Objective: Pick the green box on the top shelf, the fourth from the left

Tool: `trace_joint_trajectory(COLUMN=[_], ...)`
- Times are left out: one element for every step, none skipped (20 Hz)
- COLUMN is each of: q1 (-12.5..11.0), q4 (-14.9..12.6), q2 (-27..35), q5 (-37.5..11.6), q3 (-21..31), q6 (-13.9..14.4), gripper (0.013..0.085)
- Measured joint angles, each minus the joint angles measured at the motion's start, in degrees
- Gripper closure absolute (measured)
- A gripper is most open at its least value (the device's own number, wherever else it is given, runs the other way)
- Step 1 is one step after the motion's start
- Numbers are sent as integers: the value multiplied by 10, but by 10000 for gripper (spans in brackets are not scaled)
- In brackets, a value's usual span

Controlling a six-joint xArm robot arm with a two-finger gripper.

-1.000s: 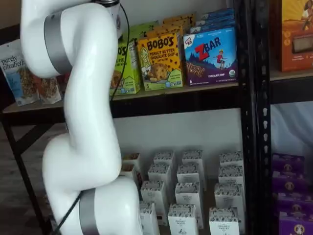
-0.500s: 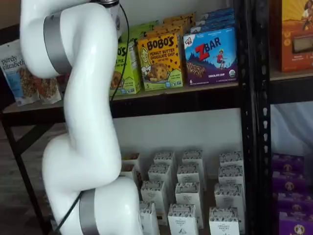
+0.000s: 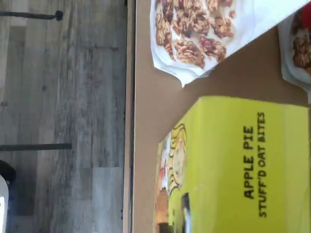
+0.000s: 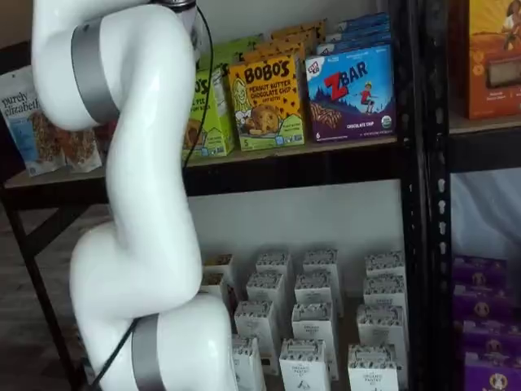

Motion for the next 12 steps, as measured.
trace_joint_trajectory(q1=[0, 0, 1, 1, 1, 1, 0, 0, -1, -1, -1, -2], q4=[0, 1, 0, -1, -1, 0, 0, 1, 2, 3, 3, 4], q2=[0, 0, 1, 2, 2, 2, 0, -1, -1, -1, -1, -1], q5=[0, 1, 5, 6, 6, 6, 4, 3, 3, 3, 5, 7], q3=[0, -1, -3, -4, -4, -4, -2, -1, -1, -1, -2, -4], q6=[0, 1, 1, 1, 1, 1, 1, 0, 0, 0, 0, -1], gripper=[530, 570, 570, 570, 570, 570, 610, 610, 650, 690, 690, 690])
